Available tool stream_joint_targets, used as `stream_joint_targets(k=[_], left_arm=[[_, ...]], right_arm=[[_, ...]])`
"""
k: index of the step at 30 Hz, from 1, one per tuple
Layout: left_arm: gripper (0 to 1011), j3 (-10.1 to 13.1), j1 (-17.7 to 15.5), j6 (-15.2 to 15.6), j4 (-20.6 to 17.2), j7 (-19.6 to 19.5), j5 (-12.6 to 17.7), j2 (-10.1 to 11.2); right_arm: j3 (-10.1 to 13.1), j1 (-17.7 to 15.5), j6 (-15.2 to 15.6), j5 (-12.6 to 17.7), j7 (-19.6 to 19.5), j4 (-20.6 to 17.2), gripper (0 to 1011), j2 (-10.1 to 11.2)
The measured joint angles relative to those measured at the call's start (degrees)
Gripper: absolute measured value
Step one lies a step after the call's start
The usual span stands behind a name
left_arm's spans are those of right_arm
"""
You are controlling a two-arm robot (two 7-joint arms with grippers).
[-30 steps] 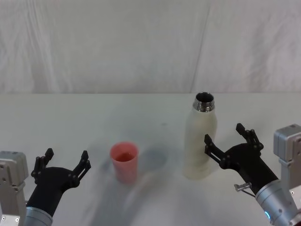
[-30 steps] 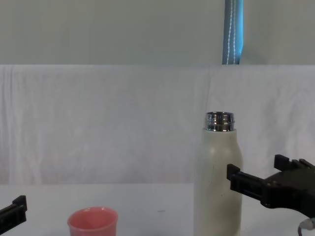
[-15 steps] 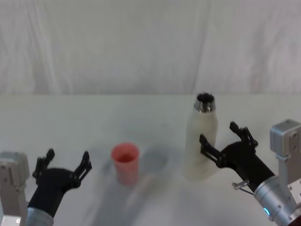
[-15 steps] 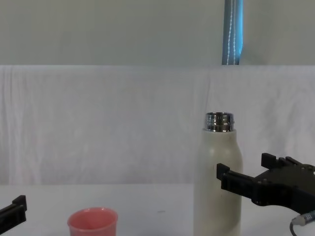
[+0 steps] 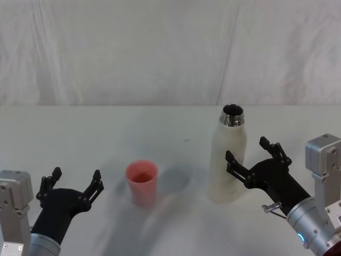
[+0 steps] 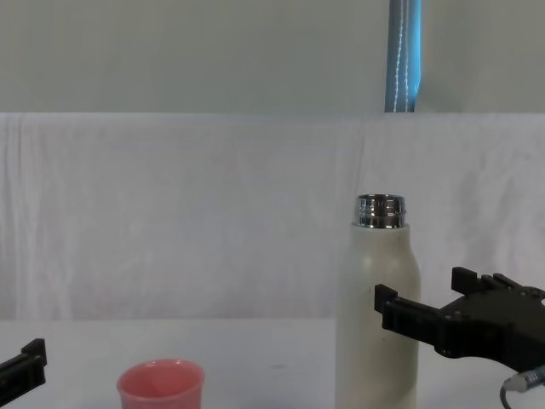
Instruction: Grasp the thermos with one hand and pour water into the cup lid.
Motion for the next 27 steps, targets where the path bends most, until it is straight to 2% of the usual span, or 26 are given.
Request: stream_joint_targets(k=[27], left_arm=[[1001, 0.0, 0.0, 0.0, 0.0, 0.0, 0.0, 0.0]], right_arm=[[-0.2, -1.3, -0.4, 1.6, 0.9, 0.2, 1001, 1.6]])
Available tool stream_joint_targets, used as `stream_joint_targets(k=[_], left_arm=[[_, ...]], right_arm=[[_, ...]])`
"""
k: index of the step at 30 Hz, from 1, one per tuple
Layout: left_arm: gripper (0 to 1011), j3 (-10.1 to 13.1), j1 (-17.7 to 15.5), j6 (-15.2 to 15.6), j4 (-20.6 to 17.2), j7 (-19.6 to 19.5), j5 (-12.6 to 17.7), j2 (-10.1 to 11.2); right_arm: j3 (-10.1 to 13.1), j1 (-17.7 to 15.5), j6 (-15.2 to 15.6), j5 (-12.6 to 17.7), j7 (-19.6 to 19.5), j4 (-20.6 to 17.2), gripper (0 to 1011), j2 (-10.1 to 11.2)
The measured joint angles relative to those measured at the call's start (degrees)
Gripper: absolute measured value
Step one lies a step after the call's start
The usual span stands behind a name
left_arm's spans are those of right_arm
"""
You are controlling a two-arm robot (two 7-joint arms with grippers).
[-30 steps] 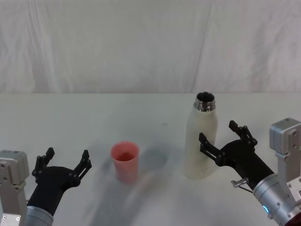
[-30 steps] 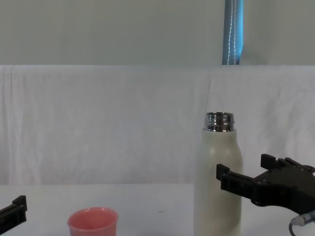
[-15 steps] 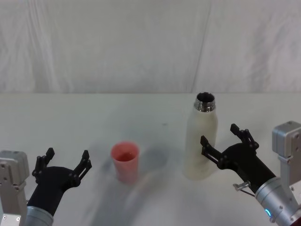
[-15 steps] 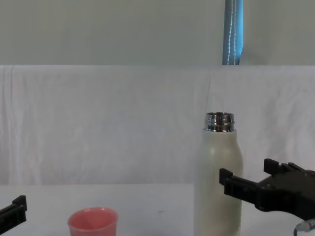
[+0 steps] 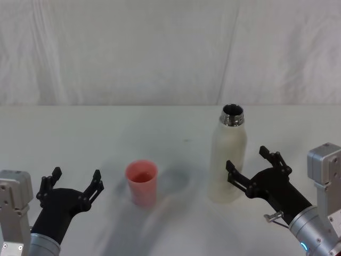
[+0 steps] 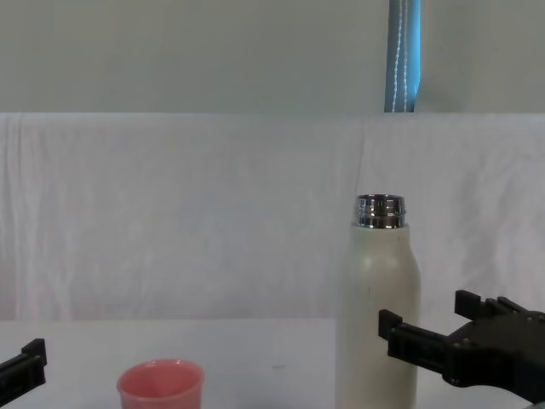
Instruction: Grasp the thermos with one hand and pour water into the cup lid.
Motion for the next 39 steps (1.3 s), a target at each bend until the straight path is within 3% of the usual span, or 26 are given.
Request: stream_joint_targets(k=[11, 39], left_arm=[[1001, 0.0, 0.0, 0.0, 0.0, 0.0, 0.0, 0.0], [1001, 0.0, 0.0, 0.0, 0.0, 0.0, 0.0, 0.0]], right_arm=[[-1.5, 1.6, -1.2, 1.0, 2.1, 1.9, 1001, 0.6], [-2.6, 5.9, -1.0, 1.8, 1.7, 6.2, 1001, -0.7]])
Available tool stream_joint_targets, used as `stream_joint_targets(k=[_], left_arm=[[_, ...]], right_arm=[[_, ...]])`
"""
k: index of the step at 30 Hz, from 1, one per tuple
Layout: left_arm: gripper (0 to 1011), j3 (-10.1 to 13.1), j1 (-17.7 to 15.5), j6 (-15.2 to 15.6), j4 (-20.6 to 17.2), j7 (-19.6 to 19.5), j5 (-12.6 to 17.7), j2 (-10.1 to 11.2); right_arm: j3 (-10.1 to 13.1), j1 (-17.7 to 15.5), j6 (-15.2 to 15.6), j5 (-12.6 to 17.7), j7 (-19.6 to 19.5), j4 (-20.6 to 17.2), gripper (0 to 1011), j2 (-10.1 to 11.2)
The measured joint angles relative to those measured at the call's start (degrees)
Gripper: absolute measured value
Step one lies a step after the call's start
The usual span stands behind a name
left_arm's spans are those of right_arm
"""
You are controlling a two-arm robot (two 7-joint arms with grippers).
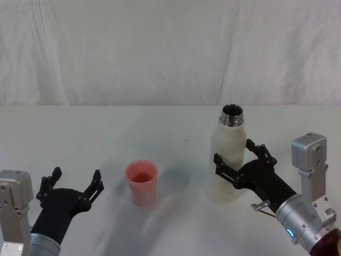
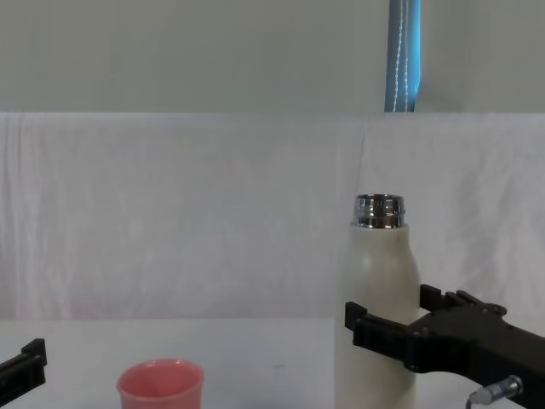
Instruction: Grasp the thermos with one hand and pour water into the cup lid.
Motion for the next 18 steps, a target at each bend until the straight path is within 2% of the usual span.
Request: stream_joint_targets(k=[18], left_arm=[[1001, 0.0, 0.0, 0.0, 0.0, 0.0, 0.0, 0.0]], right_arm=[[-0.7, 2.0, -0.1, 0.0, -0.8, 3.2, 1001, -1.4]])
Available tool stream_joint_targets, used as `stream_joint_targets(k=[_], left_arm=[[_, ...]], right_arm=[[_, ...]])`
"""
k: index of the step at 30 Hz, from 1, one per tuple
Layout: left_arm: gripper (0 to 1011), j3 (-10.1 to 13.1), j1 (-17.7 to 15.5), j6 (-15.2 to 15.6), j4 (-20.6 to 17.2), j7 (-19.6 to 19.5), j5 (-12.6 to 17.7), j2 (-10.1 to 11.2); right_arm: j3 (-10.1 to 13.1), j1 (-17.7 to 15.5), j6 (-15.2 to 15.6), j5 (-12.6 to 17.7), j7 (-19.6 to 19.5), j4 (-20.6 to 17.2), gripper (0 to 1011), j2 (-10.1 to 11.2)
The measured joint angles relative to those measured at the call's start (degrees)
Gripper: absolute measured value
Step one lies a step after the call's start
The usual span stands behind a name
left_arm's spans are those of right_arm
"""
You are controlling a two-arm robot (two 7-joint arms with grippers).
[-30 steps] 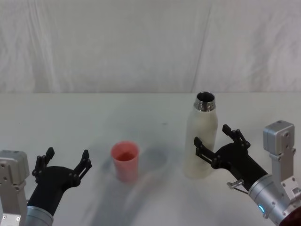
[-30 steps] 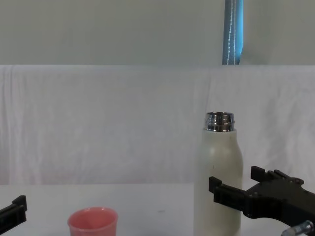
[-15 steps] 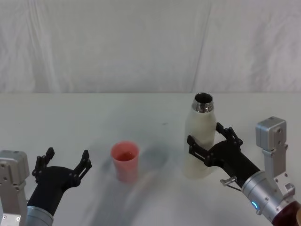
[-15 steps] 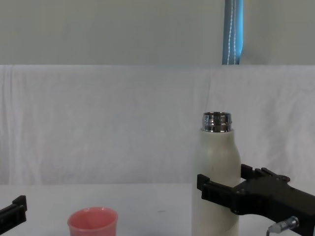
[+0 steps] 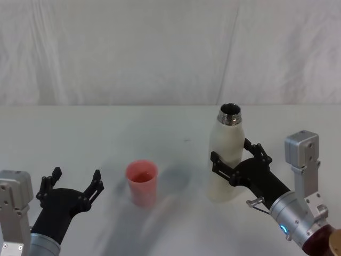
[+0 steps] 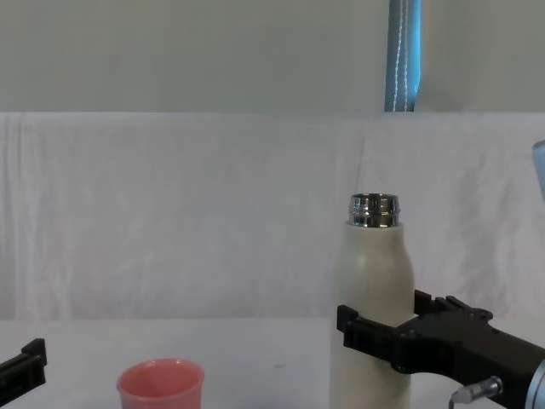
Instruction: Grasp the thermos with one hand and pour water into the cup lid.
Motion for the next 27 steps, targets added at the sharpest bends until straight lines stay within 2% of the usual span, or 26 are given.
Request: stream_joint_targets(k=[12, 27], left_arm=[[1001, 0.0, 0.0, 0.0, 0.0, 0.0, 0.0, 0.0], [1001, 0.0, 0.0, 0.0, 0.0, 0.0, 0.0, 0.0]], right_arm=[[0.1, 1.7, 0.1, -0.2, -1.2, 2.4, 1001, -1.9], [-0.5, 1.9, 0.2, -0.6, -0.6, 3.1, 1002, -2.0]])
